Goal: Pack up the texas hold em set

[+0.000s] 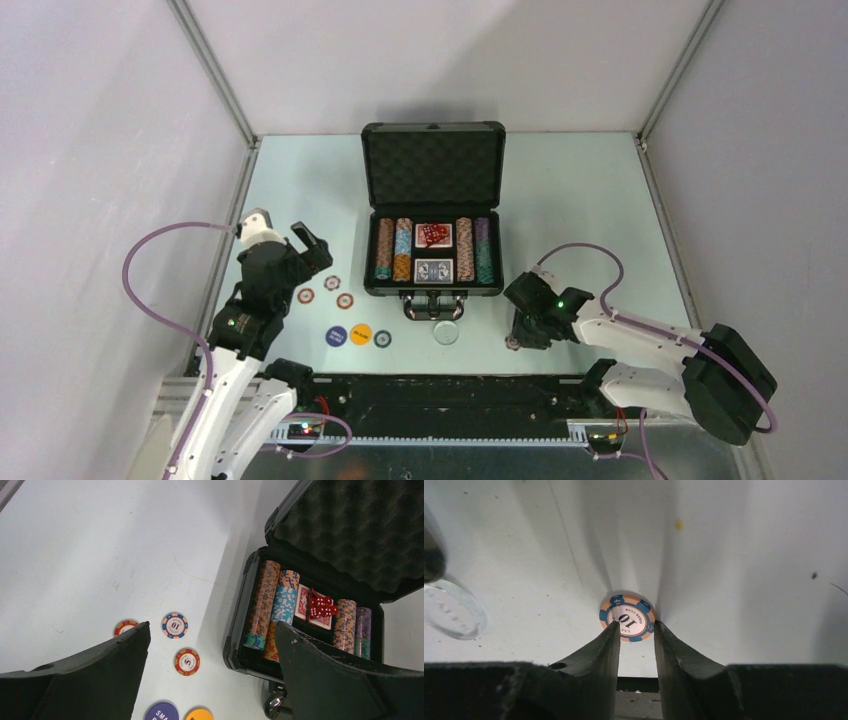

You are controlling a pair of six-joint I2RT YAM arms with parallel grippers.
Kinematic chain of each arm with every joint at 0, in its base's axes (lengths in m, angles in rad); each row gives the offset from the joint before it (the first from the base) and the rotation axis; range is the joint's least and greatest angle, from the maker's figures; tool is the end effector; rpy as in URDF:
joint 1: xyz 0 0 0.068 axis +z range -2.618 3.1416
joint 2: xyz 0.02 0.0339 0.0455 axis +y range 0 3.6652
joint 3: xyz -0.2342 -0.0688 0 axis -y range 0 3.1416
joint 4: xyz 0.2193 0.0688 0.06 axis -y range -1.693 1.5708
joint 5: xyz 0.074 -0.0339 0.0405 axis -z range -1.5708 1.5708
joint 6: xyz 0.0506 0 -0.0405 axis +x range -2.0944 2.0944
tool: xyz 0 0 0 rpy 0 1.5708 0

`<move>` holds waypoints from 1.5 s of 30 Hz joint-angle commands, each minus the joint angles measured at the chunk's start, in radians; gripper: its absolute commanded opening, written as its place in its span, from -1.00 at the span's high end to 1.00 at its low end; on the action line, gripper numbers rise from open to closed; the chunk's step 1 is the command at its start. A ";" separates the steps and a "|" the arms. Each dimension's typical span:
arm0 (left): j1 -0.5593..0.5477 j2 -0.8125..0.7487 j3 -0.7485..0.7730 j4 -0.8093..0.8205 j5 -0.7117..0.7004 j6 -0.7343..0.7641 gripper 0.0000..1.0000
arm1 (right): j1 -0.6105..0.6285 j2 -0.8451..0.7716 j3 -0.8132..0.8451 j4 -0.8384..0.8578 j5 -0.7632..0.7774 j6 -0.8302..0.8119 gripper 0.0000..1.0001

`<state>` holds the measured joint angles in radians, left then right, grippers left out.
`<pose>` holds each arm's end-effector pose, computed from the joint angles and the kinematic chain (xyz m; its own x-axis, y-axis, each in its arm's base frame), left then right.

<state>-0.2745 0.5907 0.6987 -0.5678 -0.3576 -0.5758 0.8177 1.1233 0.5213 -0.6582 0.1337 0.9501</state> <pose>0.1452 -0.0225 0.2734 -0.3321 -0.4364 -0.8362 -0.2729 0.8931 -0.3577 0.1221 0.1204 0.1317 -0.9443 0.1715 -0.2810 0.1254 0.9766 0.1748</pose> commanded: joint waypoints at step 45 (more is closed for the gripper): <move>0.005 0.013 0.033 0.011 0.008 0.035 -0.97 | -0.510 0.248 0.348 0.061 -0.013 -0.354 -0.31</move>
<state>-0.2737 0.5930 0.6991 -0.5678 -0.3580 -0.5575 0.3328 1.3300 0.7910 -0.6266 0.1078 0.6495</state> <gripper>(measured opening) 0.985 0.655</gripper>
